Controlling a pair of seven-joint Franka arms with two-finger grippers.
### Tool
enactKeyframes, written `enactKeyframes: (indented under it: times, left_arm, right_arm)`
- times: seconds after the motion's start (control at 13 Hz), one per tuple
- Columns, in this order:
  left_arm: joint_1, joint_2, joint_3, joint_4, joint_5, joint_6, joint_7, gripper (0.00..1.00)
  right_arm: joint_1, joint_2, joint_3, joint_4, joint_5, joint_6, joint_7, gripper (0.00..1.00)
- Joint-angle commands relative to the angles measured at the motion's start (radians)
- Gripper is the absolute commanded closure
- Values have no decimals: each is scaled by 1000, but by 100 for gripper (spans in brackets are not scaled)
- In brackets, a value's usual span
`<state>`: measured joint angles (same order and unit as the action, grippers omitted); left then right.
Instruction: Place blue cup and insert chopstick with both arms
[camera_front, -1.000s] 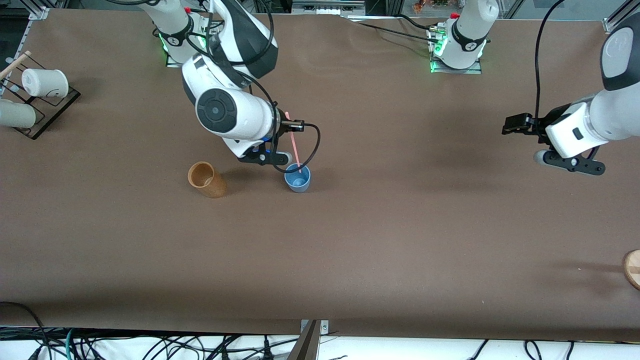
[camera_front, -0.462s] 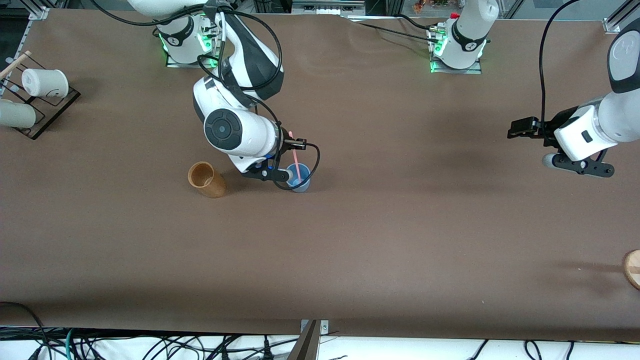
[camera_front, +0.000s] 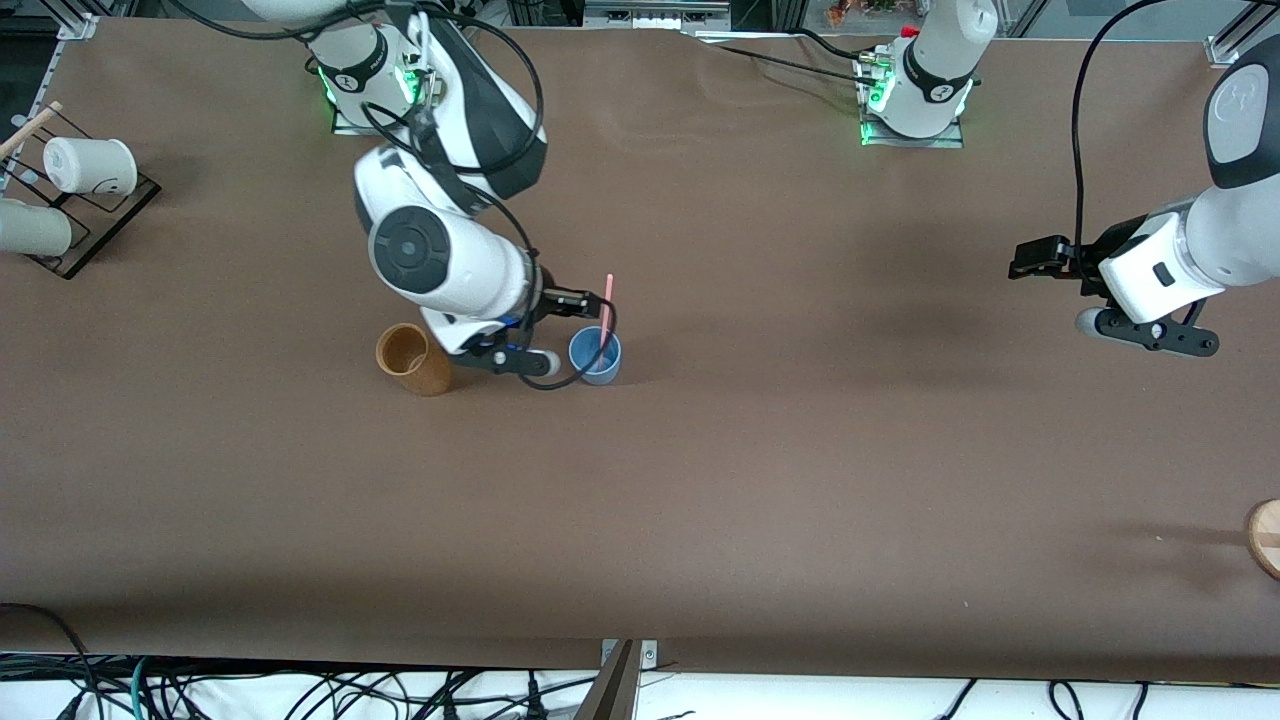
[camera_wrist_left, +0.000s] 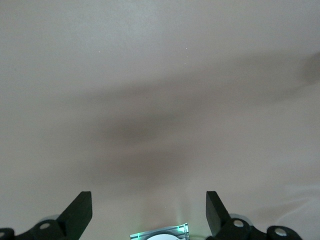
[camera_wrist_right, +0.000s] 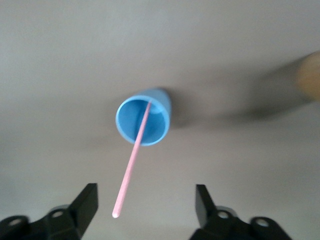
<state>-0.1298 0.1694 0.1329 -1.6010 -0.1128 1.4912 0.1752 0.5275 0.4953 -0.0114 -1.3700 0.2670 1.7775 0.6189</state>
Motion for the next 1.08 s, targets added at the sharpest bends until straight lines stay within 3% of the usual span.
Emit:
enactKeyframes:
  times: [0.0, 0.38, 0.54, 0.69, 0.85, 1.0]
  left_arm:
    - [-4, -10, -1, -14, 10, 24, 15, 0]
    - [-5, 4, -56, -16, 2, 73, 0, 0]
    - [-5, -1, -59, -14, 5, 78, -9, 0]
    - [-5, -7, -61, -14, 2, 75, -70, 0]
    - [-5, -21, -62, -14, 11, 73, -144, 0]
    - [-10, -28, -71, -8, 15, 73, -178, 0]
  right_arm:
    - [-6, -92, -94, -11, -17, -102, -77, 0]
    - [-8, -164, -301, -6, -31, -347, -263, 0]
    - [-18, -199, -355, -17, -63, -355, -422, 0]
    - [-81, -239, -328, -37, -165, -348, -539, 0]
    - [-124, -264, -309, -60, -180, -342, -600, 0]
    - [-234, -325, -203, -139, -186, -291, -604, 0]
